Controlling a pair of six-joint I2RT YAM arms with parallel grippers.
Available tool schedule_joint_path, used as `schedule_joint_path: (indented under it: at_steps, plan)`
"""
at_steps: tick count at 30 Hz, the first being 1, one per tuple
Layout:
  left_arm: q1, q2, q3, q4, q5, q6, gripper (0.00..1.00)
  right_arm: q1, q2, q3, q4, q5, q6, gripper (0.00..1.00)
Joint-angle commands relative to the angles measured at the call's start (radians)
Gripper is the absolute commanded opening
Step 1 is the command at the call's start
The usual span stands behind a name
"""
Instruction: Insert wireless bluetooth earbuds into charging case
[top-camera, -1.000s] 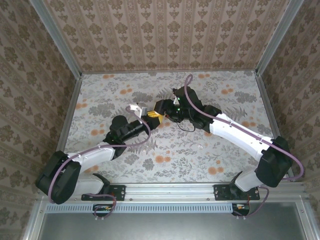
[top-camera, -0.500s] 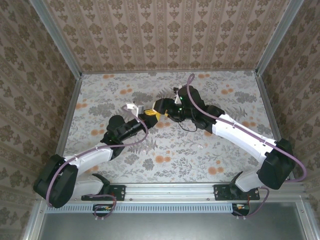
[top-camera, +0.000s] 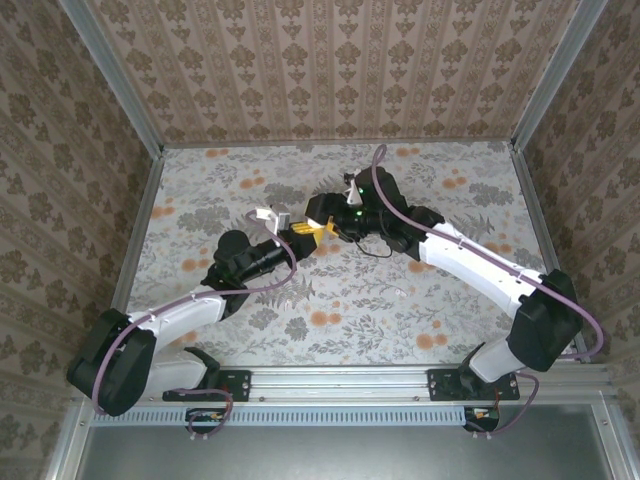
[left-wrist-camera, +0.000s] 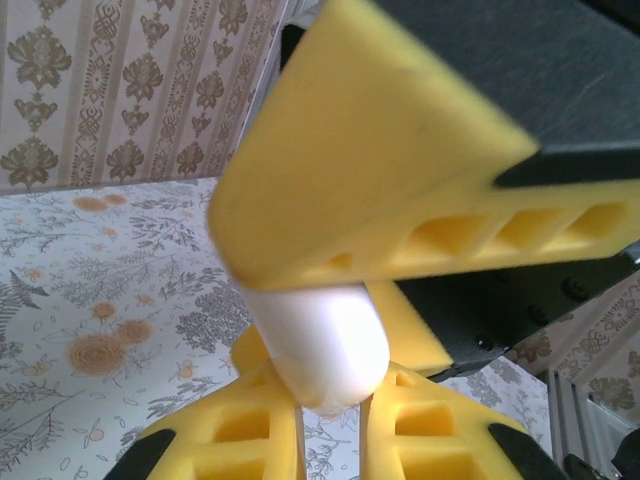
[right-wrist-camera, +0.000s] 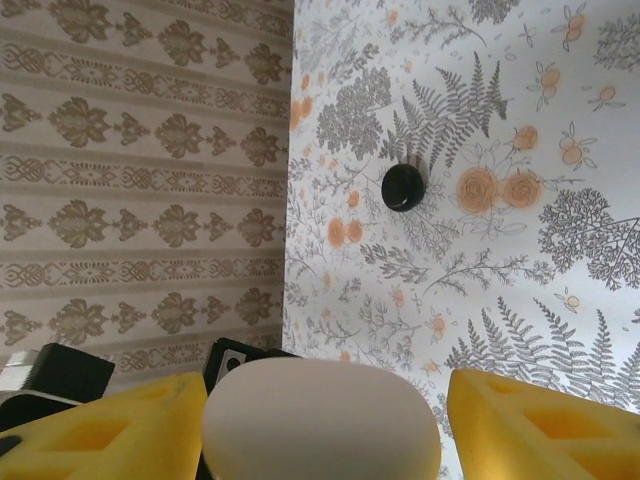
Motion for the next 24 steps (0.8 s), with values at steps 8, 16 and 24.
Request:
schedule_joint_path:
  at_steps: [8, 16, 24]
  plan:
    - [0.016, -0.035, 0.03, -0.033, 0.068, 0.001, 0.15, -0.013, 0.017, 0.073, -0.095, -0.044, -0.07, 0.65]
    - [0.033, -0.066, 0.028, -0.075, 0.086, 0.012, 0.15, -0.031, 0.015, 0.1, -0.132, -0.071, -0.097, 0.64]
    - [0.04, -0.057, 0.048, -0.105, 0.114, 0.017, 0.15, -0.032, 0.035, 0.107, -0.142, -0.1, -0.114, 0.47]
